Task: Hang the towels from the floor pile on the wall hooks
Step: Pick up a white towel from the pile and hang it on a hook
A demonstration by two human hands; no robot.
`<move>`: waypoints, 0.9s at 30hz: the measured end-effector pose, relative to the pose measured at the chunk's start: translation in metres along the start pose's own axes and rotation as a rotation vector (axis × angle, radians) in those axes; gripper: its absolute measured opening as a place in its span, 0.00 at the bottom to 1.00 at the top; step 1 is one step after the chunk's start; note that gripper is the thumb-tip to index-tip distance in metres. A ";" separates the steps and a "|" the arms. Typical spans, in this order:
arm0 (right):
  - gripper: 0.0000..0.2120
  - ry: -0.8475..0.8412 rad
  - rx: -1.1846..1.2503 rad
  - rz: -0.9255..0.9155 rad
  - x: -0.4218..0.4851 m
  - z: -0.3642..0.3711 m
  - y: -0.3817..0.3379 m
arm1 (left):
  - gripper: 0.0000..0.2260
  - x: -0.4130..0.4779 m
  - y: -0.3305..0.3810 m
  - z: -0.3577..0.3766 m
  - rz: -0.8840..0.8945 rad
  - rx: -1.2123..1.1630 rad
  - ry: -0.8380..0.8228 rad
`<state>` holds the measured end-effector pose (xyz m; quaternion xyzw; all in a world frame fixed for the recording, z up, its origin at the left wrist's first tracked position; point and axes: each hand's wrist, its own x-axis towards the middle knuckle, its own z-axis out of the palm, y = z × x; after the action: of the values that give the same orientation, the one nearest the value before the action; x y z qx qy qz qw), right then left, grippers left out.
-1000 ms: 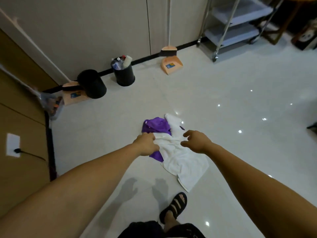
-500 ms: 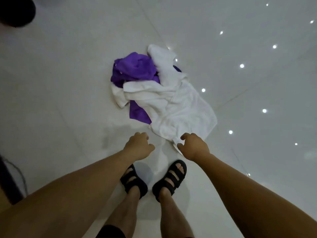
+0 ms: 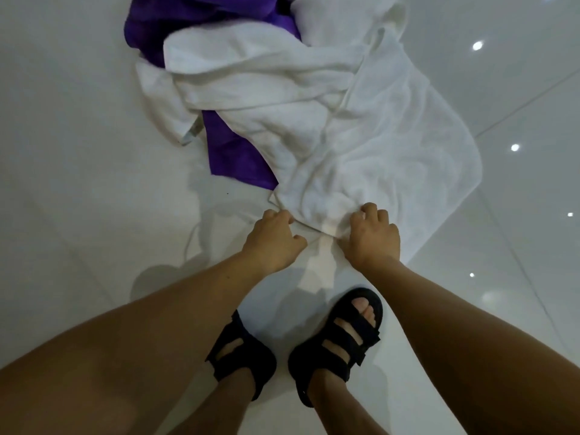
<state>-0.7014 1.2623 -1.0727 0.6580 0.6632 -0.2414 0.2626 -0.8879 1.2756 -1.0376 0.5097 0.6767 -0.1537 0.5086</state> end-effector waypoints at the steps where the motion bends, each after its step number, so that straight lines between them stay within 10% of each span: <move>1: 0.15 0.025 -0.006 0.004 0.000 -0.002 0.001 | 0.24 -0.003 -0.001 -0.003 -0.006 -0.002 -0.001; 14: 0.13 0.321 1.503 0.348 -0.115 -0.310 -0.010 | 0.27 -0.191 0.082 -0.171 0.057 -0.184 0.036; 20: 0.10 0.038 1.511 0.016 -0.223 -0.496 -0.047 | 0.50 -0.324 0.140 -0.295 0.337 -0.328 0.124; 27: 0.08 -0.184 1.438 -0.404 -0.350 -0.674 -0.097 | 0.25 -0.473 0.173 -0.422 0.513 -0.301 0.176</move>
<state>-0.8206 1.4479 -0.3396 0.5100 0.4252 -0.7125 -0.2269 -0.9837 1.4051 -0.4007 0.5942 0.5828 0.1262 0.5398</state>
